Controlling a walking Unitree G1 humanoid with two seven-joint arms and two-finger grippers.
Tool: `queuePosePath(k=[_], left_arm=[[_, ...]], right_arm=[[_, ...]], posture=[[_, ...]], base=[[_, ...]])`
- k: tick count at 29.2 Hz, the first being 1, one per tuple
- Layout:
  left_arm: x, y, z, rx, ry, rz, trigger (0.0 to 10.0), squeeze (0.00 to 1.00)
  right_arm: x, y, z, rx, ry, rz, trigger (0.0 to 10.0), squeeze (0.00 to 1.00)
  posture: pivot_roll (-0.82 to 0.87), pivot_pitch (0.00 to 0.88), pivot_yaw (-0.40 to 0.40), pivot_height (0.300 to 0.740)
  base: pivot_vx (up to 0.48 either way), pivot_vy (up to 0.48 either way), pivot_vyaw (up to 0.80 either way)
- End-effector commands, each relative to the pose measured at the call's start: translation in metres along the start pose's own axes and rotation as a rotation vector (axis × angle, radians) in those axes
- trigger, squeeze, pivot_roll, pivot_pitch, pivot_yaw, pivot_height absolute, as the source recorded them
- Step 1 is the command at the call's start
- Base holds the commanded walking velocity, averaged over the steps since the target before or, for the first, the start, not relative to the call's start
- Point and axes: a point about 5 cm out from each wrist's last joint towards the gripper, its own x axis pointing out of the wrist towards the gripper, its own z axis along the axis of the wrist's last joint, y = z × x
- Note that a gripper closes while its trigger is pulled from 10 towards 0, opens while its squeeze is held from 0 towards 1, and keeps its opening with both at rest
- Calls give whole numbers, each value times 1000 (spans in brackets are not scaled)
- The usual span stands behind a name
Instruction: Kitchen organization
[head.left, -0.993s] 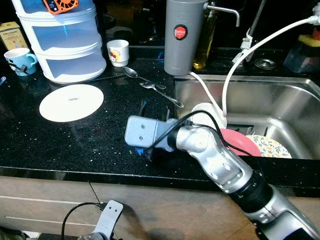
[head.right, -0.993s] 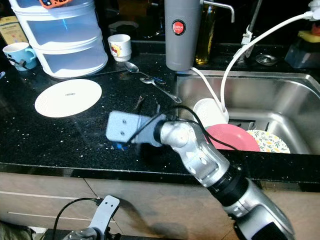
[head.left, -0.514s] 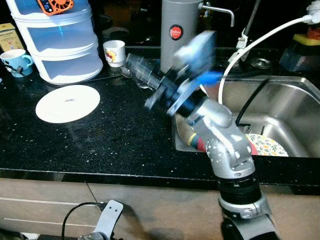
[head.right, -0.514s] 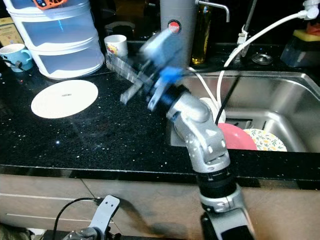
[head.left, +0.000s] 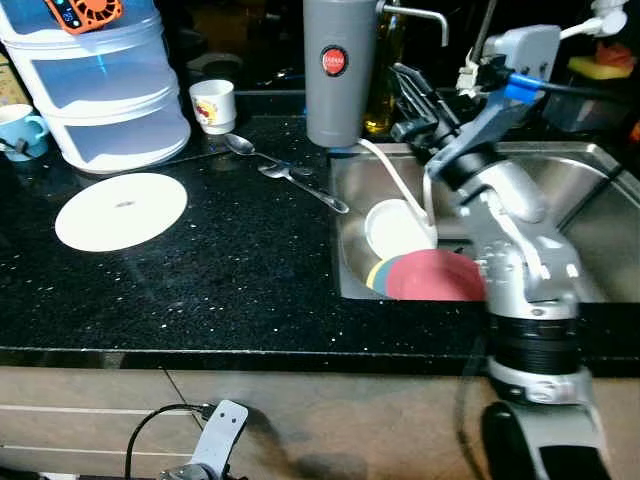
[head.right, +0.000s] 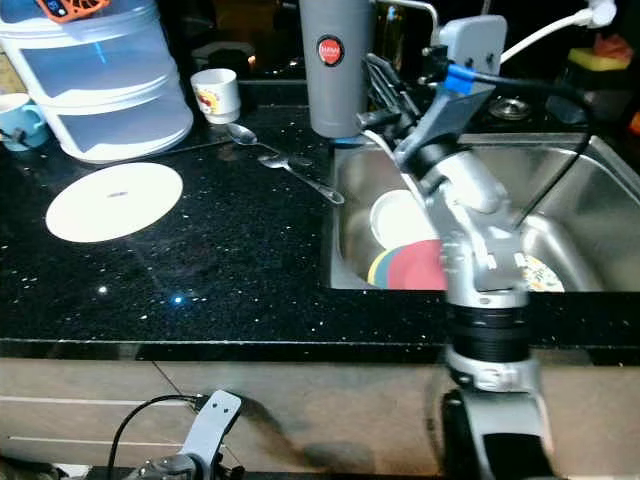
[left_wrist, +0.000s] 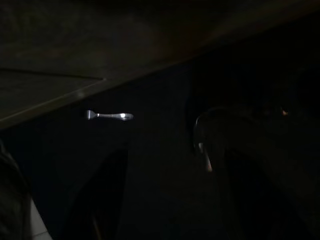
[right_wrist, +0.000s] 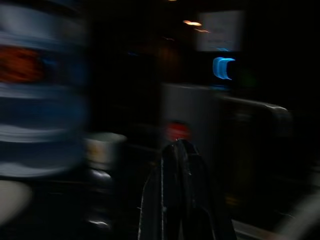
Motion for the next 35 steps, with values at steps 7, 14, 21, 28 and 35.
queuePosePath(k=[7, 14, 21, 28, 35], left_arm=[[-1, 2, -3, 10, 14, 2, 10000, 0], [0, 1, -3, 9, 13, 2, 10000, 0], [0, 1, -2, 12, 12, 1, 10000, 0], [0, -1, -2, 15, 12, -1, 10000, 0], [0, -3, -5, 9, 11, -3, 10000, 0]], right_arm=[[-2, -2, -11, -105, 77, 16, 0, 0], [-7, 61, -23, -34, 105, 374, 10000, 0], [-11, 103, -54, -177, 231, 567, 10000, 1000], [4, 118, -71, -55, 319, 568, 10000, 1000], [30, 117, -81, 117, 386, 467, 10000, 1000]], posture=[[-57, 0, 33, 740], [-52, 0, 27, 740], [-50, 0, 24, 740], [-35, 0, 5, 740], [-14, 0, -12, 740]], base=[[0, 0, 0], [0, 0, 0], [0, 0, 0], [0, 0, 0], [0, 0, 0]])
